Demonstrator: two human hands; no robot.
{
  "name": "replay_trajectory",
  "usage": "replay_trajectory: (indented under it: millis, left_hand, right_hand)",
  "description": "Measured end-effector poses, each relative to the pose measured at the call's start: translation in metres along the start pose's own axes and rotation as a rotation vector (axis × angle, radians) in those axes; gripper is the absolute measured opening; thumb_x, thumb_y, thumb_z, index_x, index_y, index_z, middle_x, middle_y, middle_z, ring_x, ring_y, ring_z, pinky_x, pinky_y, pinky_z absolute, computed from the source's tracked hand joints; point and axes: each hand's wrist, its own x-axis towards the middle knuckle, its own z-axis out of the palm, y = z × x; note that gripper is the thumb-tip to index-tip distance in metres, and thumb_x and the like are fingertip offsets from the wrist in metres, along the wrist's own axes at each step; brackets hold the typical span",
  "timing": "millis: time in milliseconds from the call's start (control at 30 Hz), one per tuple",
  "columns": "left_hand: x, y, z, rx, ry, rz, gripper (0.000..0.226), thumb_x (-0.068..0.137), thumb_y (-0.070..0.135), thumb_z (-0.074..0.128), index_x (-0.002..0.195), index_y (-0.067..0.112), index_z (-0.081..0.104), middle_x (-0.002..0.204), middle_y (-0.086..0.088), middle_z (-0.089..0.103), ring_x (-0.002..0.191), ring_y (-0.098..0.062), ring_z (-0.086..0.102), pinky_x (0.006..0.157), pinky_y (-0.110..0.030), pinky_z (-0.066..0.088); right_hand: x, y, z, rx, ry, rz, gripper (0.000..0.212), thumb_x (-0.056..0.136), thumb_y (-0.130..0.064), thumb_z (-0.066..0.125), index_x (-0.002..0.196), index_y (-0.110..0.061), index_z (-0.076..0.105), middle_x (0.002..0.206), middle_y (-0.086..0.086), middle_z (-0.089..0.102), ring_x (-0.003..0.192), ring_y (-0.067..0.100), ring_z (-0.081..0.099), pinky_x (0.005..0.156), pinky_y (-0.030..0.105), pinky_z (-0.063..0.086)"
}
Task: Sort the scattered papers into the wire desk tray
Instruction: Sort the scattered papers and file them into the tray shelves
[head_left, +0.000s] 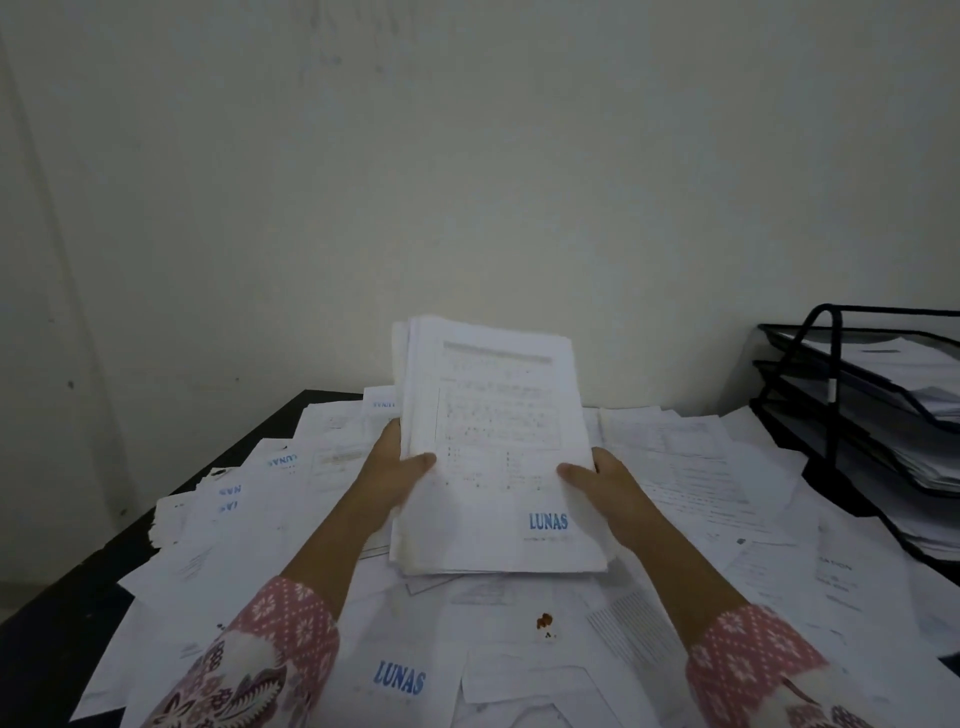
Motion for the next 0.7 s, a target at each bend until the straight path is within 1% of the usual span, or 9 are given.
replay_trajectory:
  millis: [67, 133, 200, 300, 367, 433, 533, 600, 700]
  left_hand:
    - [0.0, 0.01, 0.004, -0.047, -0.002, 0.046, 0.047, 0.092, 0.003, 0.055, 0.135, 0.016, 0.042, 0.124, -0.002, 0.054, 0.108, -0.019, 0.053, 0.09, -0.032, 0.045]
    - [-0.001, 0.023, 0.012, -0.07, -0.017, 0.094, 0.045, 0.092, 0.002, 0.053, 0.133, 0.017, 0.045, 0.119, -0.001, 0.057, 0.108, -0.022, 0.055, 0.091, -0.034, 0.047]
    - [-0.003, 0.033, 0.02, -0.096, -0.017, 0.133, 0.044, 0.092, 0.001, 0.052, 0.132, 0.018, 0.046, 0.116, 0.0, 0.058, 0.108, -0.022, 0.056, 0.092, -0.035, 0.047]
    - [-0.004, 0.044, 0.029, -0.145, 0.034, 0.181, 0.036, 0.093, 0.007, 0.055, 0.126, 0.02, 0.05, 0.11, 0.002, 0.06, 0.103, -0.02, 0.059, 0.089, -0.034, 0.049]
    - [-0.005, 0.046, 0.034, -0.161, 0.069, 0.221, 0.025, 0.092, 0.015, 0.059, 0.115, 0.021, 0.052, 0.105, 0.005, 0.061, 0.1, -0.018, 0.061, 0.085, -0.032, 0.05]
    - [-0.007, 0.045, 0.04, -0.148, 0.087, 0.237, 0.021, 0.091, 0.02, 0.06, 0.11, 0.021, 0.051, 0.105, 0.006, 0.06, 0.102, -0.017, 0.059, 0.086, -0.03, 0.05]
    - [-0.011, 0.041, 0.049, -0.101, 0.087, 0.224, 0.022, 0.092, 0.024, 0.058, 0.112, 0.021, 0.048, 0.112, 0.004, 0.057, 0.105, -0.017, 0.056, 0.089, -0.032, 0.049]
    - [-0.014, 0.04, 0.053, -0.102, 0.089, 0.226, 0.024, 0.093, 0.025, 0.056, 0.116, 0.021, 0.048, 0.116, 0.002, 0.057, 0.106, -0.018, 0.056, 0.09, -0.034, 0.049]
    - [-0.016, 0.042, 0.056, -0.123, 0.091, 0.234, 0.02, 0.096, 0.023, 0.051, 0.115, 0.021, 0.047, 0.113, 0.0, 0.059, 0.104, -0.019, 0.058, 0.083, -0.031, 0.052]
  right_hand:
    - [0.0, -0.006, -0.008, 0.149, 0.023, -0.012, 0.041, 0.092, -0.021, 0.058, 0.129, -0.009, 0.043, 0.124, 0.004, 0.055, 0.107, 0.023, 0.056, 0.096, 0.041, 0.047]
    - [-0.002, -0.015, -0.015, 0.232, 0.068, -0.069, 0.046, 0.092, -0.018, 0.058, 0.131, -0.012, 0.035, 0.12, 0.0, 0.052, 0.106, 0.021, 0.054, 0.096, 0.04, 0.047]
    - [-0.005, -0.023, -0.022, 0.263, 0.117, -0.157, 0.04, 0.092, -0.013, 0.057, 0.128, -0.014, 0.039, 0.119, 0.001, 0.054, 0.104, 0.02, 0.055, 0.091, 0.037, 0.048]
    - [-0.009, -0.032, -0.031, 0.235, 0.204, -0.261, 0.024, 0.093, -0.012, 0.054, 0.116, -0.018, 0.049, 0.115, 0.002, 0.059, 0.101, 0.021, 0.058, 0.084, 0.034, 0.05]
    - [-0.013, -0.034, -0.037, 0.214, 0.237, -0.284, 0.022, 0.095, -0.013, 0.052, 0.116, -0.016, 0.05, 0.113, 0.001, 0.059, 0.1, 0.02, 0.057, 0.078, 0.029, 0.049]
    - [-0.016, -0.034, -0.039, 0.186, 0.231, -0.293, 0.022, 0.095, -0.015, 0.052, 0.116, -0.014, 0.047, 0.113, 0.002, 0.058, 0.098, 0.019, 0.056, 0.07, 0.023, 0.047]
    - [-0.021, -0.032, -0.039, 0.167, 0.201, -0.294, 0.024, 0.095, -0.014, 0.052, 0.117, -0.018, 0.042, 0.112, 0.001, 0.055, 0.099, 0.017, 0.055, 0.066, 0.019, 0.045]
    - [-0.021, -0.032, -0.039, 0.131, 0.201, -0.294, 0.021, 0.095, -0.012, 0.05, 0.115, -0.016, 0.042, 0.11, 0.001, 0.055, 0.092, 0.014, 0.055, 0.064, 0.02, 0.044]
    - [-0.021, -0.035, -0.04, 0.081, 0.213, -0.282, 0.018, 0.096, -0.013, 0.047, 0.113, -0.012, 0.041, 0.109, 0.002, 0.054, 0.084, 0.01, 0.053, 0.06, 0.02, 0.042]
